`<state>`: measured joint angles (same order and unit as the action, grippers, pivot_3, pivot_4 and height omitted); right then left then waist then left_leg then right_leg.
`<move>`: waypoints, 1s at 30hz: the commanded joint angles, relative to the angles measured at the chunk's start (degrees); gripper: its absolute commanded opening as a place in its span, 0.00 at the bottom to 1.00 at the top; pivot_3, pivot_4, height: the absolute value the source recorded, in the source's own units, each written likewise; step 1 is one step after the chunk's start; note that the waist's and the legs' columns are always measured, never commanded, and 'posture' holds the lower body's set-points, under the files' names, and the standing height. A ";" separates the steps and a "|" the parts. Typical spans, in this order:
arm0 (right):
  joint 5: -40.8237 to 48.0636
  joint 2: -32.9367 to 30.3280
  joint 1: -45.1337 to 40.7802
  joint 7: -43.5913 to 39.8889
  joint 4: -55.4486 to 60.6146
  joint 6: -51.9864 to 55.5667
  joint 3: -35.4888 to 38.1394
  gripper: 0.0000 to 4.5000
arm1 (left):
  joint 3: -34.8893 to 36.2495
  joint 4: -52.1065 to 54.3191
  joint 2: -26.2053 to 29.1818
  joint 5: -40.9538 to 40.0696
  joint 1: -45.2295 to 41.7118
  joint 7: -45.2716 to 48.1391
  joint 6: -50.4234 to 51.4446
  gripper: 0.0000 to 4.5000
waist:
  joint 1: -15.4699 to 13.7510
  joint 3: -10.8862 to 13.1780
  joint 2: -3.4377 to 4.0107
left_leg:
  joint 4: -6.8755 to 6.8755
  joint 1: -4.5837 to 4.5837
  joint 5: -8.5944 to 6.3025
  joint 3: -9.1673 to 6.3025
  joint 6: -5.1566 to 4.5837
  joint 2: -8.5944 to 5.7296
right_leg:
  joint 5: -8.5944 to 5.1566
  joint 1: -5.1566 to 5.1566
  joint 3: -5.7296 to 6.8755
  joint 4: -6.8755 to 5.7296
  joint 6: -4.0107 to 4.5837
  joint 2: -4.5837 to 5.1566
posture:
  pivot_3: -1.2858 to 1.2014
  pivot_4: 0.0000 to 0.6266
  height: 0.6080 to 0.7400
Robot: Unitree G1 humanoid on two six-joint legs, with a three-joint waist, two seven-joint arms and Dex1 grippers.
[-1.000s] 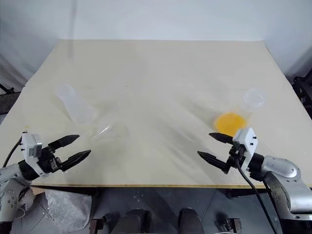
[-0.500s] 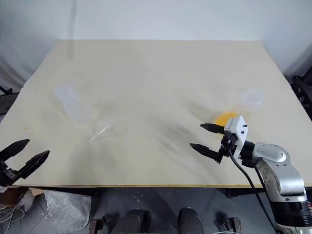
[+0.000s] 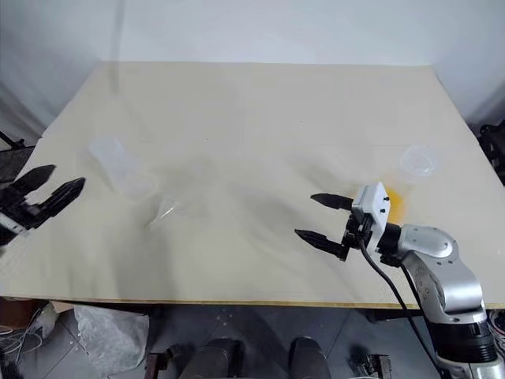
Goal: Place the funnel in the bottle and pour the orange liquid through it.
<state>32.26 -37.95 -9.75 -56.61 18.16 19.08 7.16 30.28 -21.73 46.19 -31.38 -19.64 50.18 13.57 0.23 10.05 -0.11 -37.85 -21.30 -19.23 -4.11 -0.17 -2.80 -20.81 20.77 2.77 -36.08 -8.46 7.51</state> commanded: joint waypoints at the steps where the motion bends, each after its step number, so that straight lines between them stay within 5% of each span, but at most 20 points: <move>1: 1.81 1.06 1.96 2.66 5.69 0.51 1.17 0.99 | -2.65 -6.71 1.02 2.59 -5.57 3.04 -4.43 1.00 | 0.17 0.01 -0.01 | 0.01 0.00 0.00 0.01 0.00 -0.02 | 0.00 0.00 0.09 0.00 0.00 0.00 | 0.52 0.24 1.00; 26: 2.26 2.60 3.11 9.95 10.51 1.62 1.10 0.99 | -11.99 -40.55 -0.65 14.13 -30.98 9.41 -23.48 1.00 | 0.05 0.08 -0.14 | -0.32 0.05 0.06 0.02 0.00 -0.11 | 0.01 0.01 0.25 -0.60 -0.03 0.07 | 0.52 0.24 1.00; 30: 2.07 2.22 3.40 10.14 10.49 1.55 1.49 1.00 | -11.56 -41.73 -1.05 13.84 -31.63 10.24 -24.34 0.74 | 0.08 0.11 -0.20 | -0.33 0.05 0.06 0.04 0.00 -0.11 | 0.01 0.10 0.25 -0.77 -0.02 0.08 | 0.52 0.24 1.00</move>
<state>33.94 -35.38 -6.36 -46.78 26.90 21.25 7.26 17.95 -63.82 44.93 -17.29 -49.92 59.75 -9.52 0.31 10.17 -0.31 -38.18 -21.26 -19.17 -4.07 -0.17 -2.91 -20.80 20.89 3.02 -36.88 -8.49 7.59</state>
